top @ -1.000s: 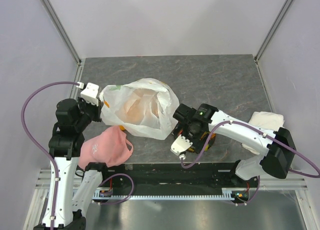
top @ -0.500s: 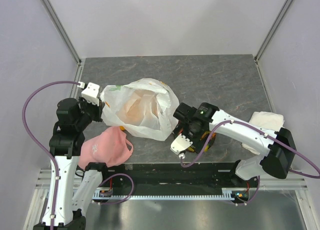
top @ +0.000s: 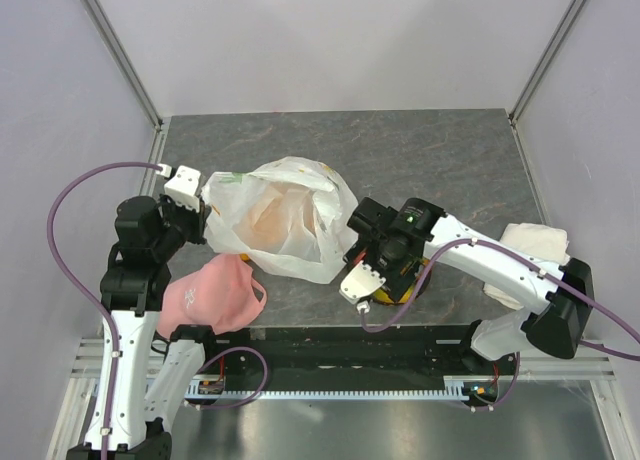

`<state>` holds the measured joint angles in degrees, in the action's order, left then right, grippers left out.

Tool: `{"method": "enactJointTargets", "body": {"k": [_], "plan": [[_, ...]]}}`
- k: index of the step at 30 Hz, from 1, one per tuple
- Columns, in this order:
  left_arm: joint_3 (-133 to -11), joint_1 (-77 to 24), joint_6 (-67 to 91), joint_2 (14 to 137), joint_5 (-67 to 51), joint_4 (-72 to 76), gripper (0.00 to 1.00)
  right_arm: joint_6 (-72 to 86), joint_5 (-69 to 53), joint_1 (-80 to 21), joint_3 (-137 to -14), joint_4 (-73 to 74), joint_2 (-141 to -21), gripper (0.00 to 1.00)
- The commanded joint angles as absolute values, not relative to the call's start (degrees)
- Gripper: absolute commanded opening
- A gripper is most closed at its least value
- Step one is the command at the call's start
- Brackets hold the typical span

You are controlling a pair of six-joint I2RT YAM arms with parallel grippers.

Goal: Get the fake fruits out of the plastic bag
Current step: Place the fake fruit on the plate, then adjust the plastic bag at the center of the board.

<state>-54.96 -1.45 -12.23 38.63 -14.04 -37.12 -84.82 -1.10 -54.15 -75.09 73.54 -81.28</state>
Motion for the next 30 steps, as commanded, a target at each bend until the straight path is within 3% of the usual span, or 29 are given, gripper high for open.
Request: {"method": "enactJointTargets", "body": {"k": [1,5,7,10,13,16,22,30], "plan": [[-55.9,-1.1,-11.2,39.0,-14.2,-34.7,0.02,-84.3,-2.6,-54.5,-83.6,77.5,-78.3,0.98],[-56.6,-1.0,-9.4,40.3,-10.8,-33.8,0.02,-72.9,-7.1,-54.4,-93.3,69.1,-78.4,0.98],[-57.0,-0.4,-7.3,40.6,-10.5,-32.8,0.01,-57.8,-2.2,-53.8,-93.1,53.5,-77.9,0.98],[-59.8,-0.2,-4.6,41.4,-11.1,-30.9,0.02,-41.5,3.6,-46.9,-90.8,37.4,-77.3,0.98],[-63.0,2.3,-2.5,43.3,-13.0,-28.7,0.02,-31.9,7.5,-37.6,-89.0,30.6,-78.1,0.98],[-65.6,2.5,-0.6,46.7,-16.0,-27.9,0.02,-26.6,13.8,-30.6,-87.5,29.3,-80.6,0.98],[-70.3,2.3,4.8,55.8,-27.3,-26.0,0.02,-13.1,12.2,-14.9,-88.6,34.0,-87.3,0.98],[-85.6,2.5,15.9,74.2,-32.1,-17.1,0.02,-3.5,8.4,-11.3,-88.8,36.7,-88.6,0.98]]}}
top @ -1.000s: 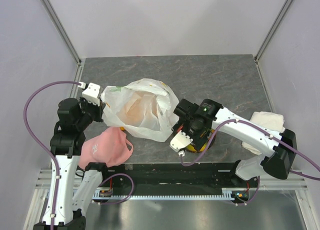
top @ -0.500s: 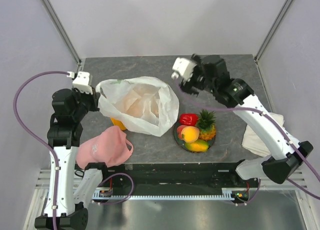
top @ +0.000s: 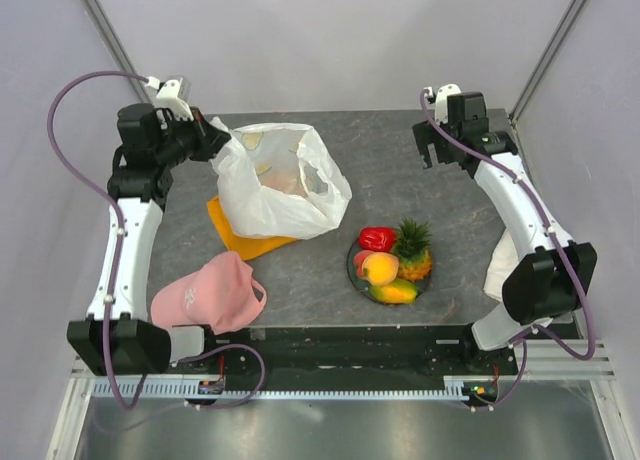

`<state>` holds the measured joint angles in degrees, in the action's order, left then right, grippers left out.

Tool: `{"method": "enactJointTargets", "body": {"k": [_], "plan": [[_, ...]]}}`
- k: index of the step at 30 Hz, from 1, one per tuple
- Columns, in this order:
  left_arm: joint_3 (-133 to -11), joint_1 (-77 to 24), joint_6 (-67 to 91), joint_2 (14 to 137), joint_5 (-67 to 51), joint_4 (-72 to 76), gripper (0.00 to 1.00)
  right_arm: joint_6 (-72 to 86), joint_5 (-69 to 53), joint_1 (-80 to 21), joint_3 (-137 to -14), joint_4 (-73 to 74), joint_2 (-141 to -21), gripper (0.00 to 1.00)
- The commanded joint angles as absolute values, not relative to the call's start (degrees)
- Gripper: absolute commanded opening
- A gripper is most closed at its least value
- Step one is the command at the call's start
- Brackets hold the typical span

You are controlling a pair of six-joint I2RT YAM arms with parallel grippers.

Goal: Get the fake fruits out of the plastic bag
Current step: Adjust the plastic bag at the center of the board, then reset both arms

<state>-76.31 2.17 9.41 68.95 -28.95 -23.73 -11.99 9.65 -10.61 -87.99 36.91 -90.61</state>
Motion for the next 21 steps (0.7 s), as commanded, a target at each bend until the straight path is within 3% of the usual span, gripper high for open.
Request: {"method": "enactJointTargets", "body": {"k": [1,7,10,11,14,21], "plan": [[-87.6,2.4,15.6,77.1,-30.5,-17.0,0.02,-3.0,8.7,-11.3,-88.3,36.2,-87.9,0.98],[-103.3,2.4,12.0,84.6,-26.3,-16.5,0.02,0.0,8.7,-11.3,-85.4,35.2,-85.9,0.98],[-104.9,2.4,9.3,85.3,-23.6,-17.0,0.36,0.0,8.5,-11.4,-84.9,35.1,-85.8,0.98],[-104.7,2.4,8.8,84.5,-23.0,-17.4,0.59,0.0,8.4,-11.3,-84.9,35.0,-85.8,0.98],[-101.7,2.4,6.9,81.3,-21.8,-18.9,0.89,0.0,8.0,-11.3,-85.3,35.0,-86.0,0.98],[-91.1,2.4,1.1,66.6,-19.3,-18.9,0.98,2.0,5.8,-11.4,-87.8,34.9,-86.7,0.98]]}}
